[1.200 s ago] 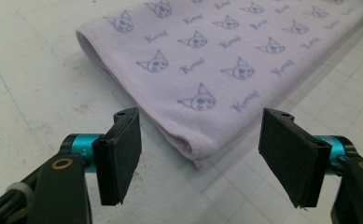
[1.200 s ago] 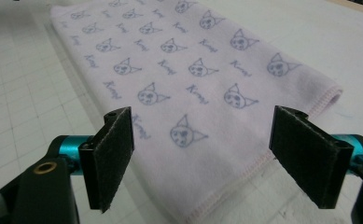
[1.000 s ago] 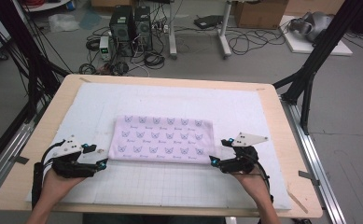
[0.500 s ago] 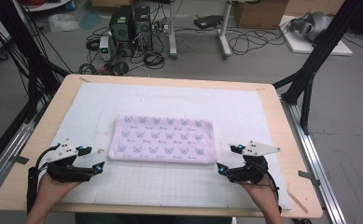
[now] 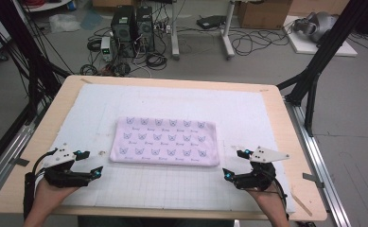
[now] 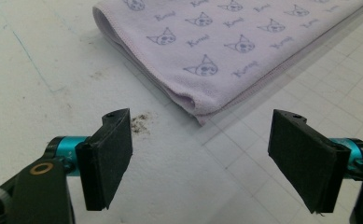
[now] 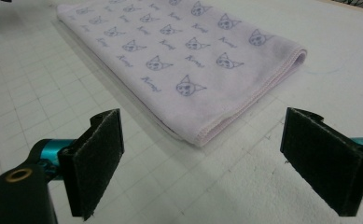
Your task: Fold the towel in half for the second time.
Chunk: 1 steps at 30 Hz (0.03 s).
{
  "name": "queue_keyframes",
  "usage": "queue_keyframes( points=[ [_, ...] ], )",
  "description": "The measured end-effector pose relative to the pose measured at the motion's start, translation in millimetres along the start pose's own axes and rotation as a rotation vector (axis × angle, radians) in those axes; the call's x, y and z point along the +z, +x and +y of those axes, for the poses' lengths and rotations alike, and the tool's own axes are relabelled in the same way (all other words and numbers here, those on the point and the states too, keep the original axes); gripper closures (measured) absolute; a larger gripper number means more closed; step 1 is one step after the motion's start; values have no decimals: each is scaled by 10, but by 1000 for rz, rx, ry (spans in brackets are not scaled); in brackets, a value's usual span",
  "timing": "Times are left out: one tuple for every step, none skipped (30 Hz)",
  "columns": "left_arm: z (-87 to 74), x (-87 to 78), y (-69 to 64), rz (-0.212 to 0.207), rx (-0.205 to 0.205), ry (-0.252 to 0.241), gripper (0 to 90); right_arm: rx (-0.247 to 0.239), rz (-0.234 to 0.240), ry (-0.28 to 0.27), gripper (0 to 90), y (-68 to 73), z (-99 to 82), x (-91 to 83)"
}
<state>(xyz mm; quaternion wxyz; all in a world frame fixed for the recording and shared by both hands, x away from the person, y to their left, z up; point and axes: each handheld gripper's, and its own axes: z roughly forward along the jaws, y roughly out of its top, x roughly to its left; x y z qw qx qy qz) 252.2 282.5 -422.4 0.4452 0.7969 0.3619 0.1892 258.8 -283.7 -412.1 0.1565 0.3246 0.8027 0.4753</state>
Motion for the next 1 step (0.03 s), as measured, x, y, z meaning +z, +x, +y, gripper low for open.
queue_keyframes(
  points=[
    [2,8,-1,-4,-1,-1,223,-5,-4,-4,126,-7,-1,-1]
  ],
)
